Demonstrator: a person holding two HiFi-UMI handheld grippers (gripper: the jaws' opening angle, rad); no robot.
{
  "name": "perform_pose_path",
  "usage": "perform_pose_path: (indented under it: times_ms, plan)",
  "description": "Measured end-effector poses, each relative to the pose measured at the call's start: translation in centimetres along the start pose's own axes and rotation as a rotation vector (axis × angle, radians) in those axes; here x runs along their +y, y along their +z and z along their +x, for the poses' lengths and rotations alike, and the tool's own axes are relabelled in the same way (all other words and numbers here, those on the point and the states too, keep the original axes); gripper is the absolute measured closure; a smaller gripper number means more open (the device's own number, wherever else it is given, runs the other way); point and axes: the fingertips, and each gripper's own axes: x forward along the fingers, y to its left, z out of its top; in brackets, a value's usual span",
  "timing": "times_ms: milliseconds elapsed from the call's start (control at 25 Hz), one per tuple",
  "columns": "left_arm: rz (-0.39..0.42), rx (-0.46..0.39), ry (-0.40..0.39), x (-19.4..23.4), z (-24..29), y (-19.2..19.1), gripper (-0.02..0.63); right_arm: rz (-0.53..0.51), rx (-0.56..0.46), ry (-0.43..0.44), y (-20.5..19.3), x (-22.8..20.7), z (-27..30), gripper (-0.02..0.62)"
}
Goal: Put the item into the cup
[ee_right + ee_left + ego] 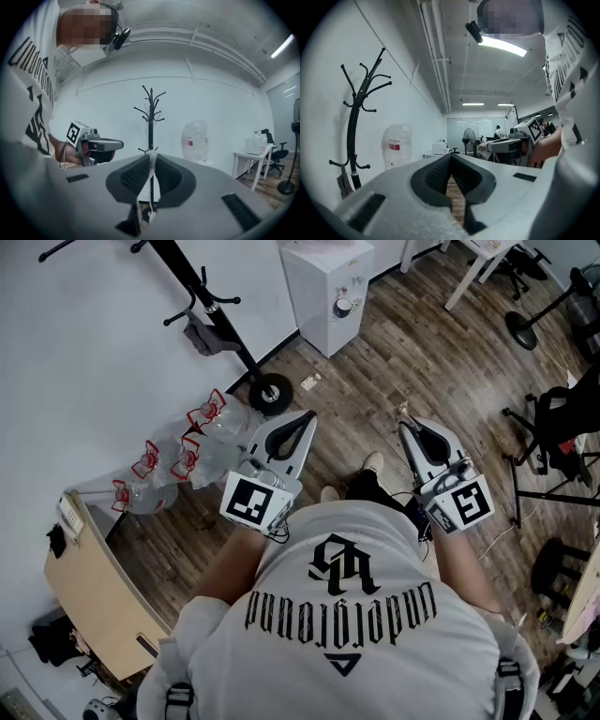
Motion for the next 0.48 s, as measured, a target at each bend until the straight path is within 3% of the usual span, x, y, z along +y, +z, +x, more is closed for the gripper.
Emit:
perform_pose_path:
  times_ms: [480]
  plan:
    - [0.001,-0.007,-0.013,0.6,1.4,0.2,0.6,0.005,-0.007,-0.014,0.1,-1.3,0.5,0.558]
